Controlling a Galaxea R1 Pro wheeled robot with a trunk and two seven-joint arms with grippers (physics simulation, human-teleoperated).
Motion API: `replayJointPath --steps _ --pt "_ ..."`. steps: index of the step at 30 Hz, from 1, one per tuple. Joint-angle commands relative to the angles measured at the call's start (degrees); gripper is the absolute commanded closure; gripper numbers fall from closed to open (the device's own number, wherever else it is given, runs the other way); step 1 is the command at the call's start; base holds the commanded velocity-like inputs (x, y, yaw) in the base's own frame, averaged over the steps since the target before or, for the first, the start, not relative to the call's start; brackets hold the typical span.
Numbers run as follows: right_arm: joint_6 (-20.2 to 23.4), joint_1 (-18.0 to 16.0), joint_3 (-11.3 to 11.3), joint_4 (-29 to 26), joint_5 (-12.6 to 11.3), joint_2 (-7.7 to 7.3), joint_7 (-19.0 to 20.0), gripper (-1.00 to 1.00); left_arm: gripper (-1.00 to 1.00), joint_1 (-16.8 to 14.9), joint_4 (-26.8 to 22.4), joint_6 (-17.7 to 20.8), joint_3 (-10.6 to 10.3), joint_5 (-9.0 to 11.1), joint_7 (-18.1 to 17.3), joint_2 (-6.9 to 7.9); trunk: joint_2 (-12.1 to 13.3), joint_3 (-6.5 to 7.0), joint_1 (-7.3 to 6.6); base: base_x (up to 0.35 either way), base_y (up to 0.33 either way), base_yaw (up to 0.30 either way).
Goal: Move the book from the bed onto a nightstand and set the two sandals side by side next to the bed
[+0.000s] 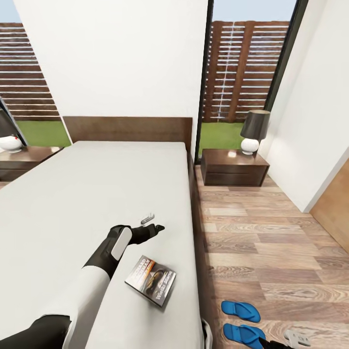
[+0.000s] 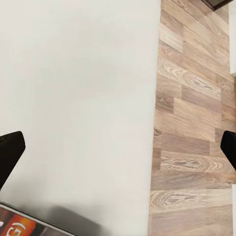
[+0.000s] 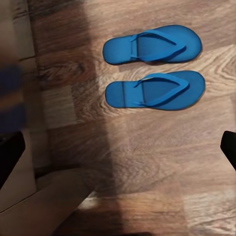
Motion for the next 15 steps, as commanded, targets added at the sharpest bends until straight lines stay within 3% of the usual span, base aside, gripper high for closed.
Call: replayJointPath --steps 1,10,15 --pt "-0.3 -0.1 0.5 0.3 -0.5 0.02 0.4 -1.00 -1.00 0.0 0.0 0.3 0.1 -0.1 -0.1 -0.02 -0.4 -0.23 0.22 0.000 0.000 0.000" --pt "-0.3 -0.1 0.5 0.2 -0.5 0.02 0.3 -1.00 -1.00 0.0 0.0 0.3 0.1 -0.1 -0.1 -0.02 -4.1 -1.85 2.20 0.000 0.000 0.000" --pt "-0.3 -0.1 0.5 0.3 -0.5 0.02 0.4 -1.00 -1.00 0.0 0.0 0.3 0.1 -0.1 -0.1 -0.02 -4.1 -1.85 2.20 0.000 0.000 0.000"
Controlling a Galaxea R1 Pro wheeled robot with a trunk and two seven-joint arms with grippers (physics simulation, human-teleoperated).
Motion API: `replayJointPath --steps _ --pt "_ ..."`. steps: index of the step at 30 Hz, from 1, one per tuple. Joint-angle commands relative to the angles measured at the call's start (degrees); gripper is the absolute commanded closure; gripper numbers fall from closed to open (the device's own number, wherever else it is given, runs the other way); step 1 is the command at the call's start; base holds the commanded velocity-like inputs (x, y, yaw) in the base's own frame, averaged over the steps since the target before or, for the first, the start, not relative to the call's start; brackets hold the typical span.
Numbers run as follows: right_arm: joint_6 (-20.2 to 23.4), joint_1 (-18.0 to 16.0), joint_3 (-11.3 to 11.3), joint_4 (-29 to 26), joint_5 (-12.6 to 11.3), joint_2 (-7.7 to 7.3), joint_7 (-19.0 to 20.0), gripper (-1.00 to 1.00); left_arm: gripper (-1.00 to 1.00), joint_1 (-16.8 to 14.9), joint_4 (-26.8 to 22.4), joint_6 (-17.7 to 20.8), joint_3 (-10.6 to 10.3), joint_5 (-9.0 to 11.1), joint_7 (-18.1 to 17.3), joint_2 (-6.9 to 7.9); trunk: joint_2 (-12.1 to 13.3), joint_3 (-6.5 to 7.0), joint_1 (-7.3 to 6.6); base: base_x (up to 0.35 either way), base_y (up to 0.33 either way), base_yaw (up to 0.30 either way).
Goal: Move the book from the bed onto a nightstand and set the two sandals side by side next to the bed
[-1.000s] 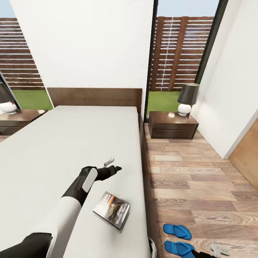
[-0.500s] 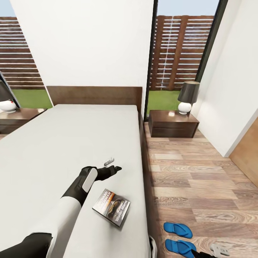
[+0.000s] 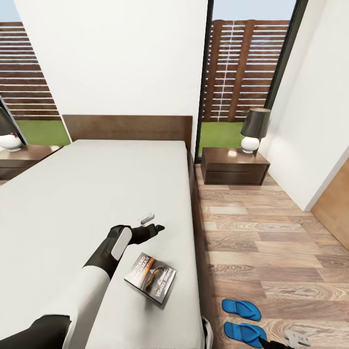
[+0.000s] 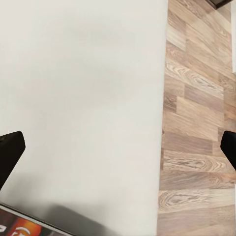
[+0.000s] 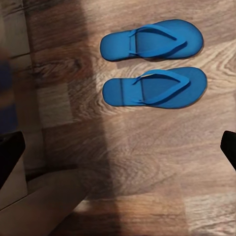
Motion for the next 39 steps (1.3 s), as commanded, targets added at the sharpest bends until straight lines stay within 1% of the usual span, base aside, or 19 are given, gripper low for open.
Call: replayJointPath --steps 1,6,25,39 --pt "-0.3 -0.1 0.5 0.3 -0.5 0.02 0.4 -1.00 -1.00 0.0 0.0 0.3 0.1 -0.1 -0.1 -0.02 0.0 -0.05 -0.01 0.000 0.000 0.000" --pt "-0.3 -0.1 0.5 0.3 -0.5 0.02 0.4 -1.00 -1.00 0.0 0.0 0.3 0.1 -0.1 -0.1 -0.02 0.0 -0.05 -0.01 0.000 0.000 0.000" --pt "-0.3 -0.1 0.5 0.3 -0.5 0.02 0.4 -1.00 -1.00 0.0 0.0 0.3 0.1 -0.1 -0.1 -0.02 -7.6 -3.46 4.17 0.000 0.000 0.000" --pt "-0.3 -0.1 0.5 0.2 -0.5 0.02 0.4 -1.00 -1.00 0.0 0.0 0.3 0.1 -0.1 -0.1 -0.02 -7.6 -3.46 4.17 0.000 0.000 0.000"
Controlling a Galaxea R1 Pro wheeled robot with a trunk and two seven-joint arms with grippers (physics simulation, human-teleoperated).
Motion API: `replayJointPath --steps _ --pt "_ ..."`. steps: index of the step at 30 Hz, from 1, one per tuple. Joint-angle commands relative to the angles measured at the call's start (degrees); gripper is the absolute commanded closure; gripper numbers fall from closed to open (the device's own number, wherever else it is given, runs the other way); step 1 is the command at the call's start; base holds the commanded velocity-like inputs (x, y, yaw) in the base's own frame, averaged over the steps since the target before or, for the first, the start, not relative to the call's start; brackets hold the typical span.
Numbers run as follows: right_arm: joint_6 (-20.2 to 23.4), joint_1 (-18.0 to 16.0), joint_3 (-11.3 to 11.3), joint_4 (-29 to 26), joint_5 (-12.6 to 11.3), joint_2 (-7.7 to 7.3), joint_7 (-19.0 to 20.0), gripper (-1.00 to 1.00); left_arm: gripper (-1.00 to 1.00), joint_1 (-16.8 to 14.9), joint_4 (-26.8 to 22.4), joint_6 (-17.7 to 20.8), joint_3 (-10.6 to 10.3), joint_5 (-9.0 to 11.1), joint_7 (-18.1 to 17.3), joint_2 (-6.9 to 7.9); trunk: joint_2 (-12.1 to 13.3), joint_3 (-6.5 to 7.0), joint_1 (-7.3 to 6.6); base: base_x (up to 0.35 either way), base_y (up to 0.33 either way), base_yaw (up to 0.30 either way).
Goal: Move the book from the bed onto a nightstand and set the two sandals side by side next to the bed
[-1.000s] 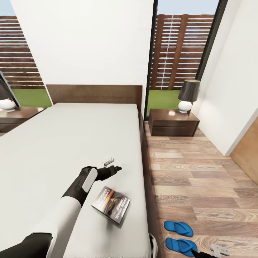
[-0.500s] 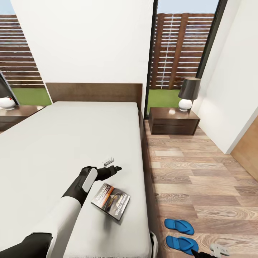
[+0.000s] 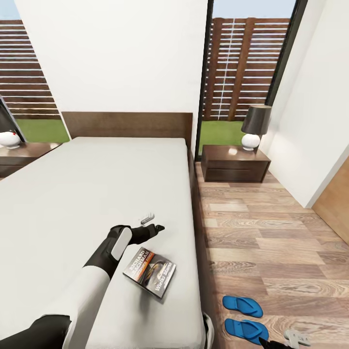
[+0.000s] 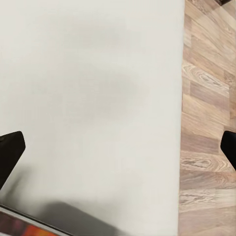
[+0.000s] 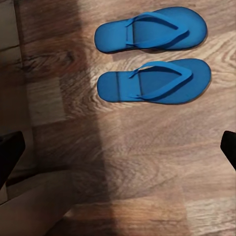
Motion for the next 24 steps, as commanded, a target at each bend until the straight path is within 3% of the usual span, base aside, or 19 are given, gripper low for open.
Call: replayJointPath --steps 1,12,24 --pt "-0.3 -0.1 0.5 0.3 -0.5 0.02 0.4 -1.00 -1.00 0.0 0.0 0.3 0.1 -0.1 -0.1 -0.02 0.0 -0.05 -0.01 0.000 0.000 0.000" --pt "-0.3 -0.1 0.5 0.3 -0.5 0.02 0.4 -1.00 -1.00 0.0 0.0 0.3 0.1 -0.1 -0.1 -0.02 -4.4 -2.02 2.41 0.000 0.000 0.000" --pt "-0.3 -0.1 0.5 0.3 -0.5 0.02 0.4 -1.00 -1.00 0.0 -0.1 0.2 0.1 -0.1 -0.2 -0.02 -4.4 -2.02 2.41 0.000 0.000 0.000"
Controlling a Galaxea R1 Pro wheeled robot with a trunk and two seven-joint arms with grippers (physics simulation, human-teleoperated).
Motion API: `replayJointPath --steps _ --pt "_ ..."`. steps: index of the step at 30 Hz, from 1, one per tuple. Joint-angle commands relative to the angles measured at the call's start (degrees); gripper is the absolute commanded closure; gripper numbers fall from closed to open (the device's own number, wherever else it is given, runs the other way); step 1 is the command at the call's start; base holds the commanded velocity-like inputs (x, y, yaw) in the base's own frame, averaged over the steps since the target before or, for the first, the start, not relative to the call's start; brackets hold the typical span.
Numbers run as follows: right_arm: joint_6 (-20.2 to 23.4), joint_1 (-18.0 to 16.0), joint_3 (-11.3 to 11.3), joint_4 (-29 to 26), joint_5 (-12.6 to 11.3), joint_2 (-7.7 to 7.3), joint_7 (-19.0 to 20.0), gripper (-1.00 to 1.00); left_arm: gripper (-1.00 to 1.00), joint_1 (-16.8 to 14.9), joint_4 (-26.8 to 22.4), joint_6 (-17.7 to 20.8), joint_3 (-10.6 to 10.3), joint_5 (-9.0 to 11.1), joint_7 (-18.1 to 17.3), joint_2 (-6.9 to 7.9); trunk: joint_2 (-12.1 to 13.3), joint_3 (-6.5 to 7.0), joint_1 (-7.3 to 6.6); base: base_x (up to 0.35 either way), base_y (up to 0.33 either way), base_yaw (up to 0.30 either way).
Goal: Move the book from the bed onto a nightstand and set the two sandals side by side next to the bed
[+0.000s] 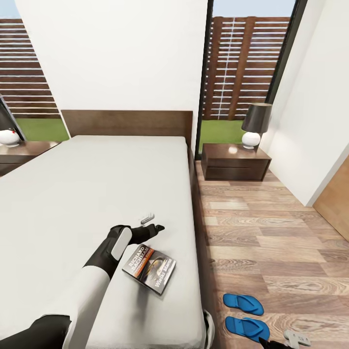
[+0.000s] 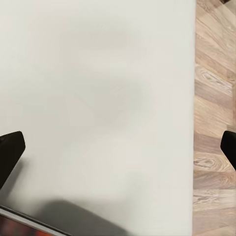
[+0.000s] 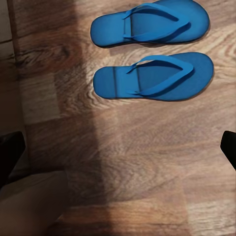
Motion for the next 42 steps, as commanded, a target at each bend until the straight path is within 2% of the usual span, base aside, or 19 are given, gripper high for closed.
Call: replayJointPath --steps 1,23,31,42 --pt "-0.3 -0.1 0.5 0.3 -0.5 0.02 0.4 -1.00 -1.00 0.0 0.0 0.3 0.1 -0.1 -0.2 -0.02 0.0 -0.05 -0.01 0.000 0.000 0.000" --pt "-0.3 -0.1 0.5 0.3 -0.5 0.02 0.4 -1.00 -1.00 0.0 0.0 0.3 0.1 -0.1 -0.2 -0.02 -0.8 -0.41 0.43 0.000 0.000 0.000" --pt "-0.3 -0.1 0.5 0.3 -0.5 0.02 0.4 -1.00 -1.00 0.0 0.0 0.3 0.1 -0.1 -0.2 -0.02 -4.0 -1.84 2.19 0.000 0.000 0.000" --pt "-0.3 -0.1 0.5 0.3 -0.5 0.02 0.4 -1.00 -1.00 0.0 0.0 0.3 0.1 -0.1 -0.2 -0.02 -4.4 -2.02 2.41 0.000 0.000 0.000"
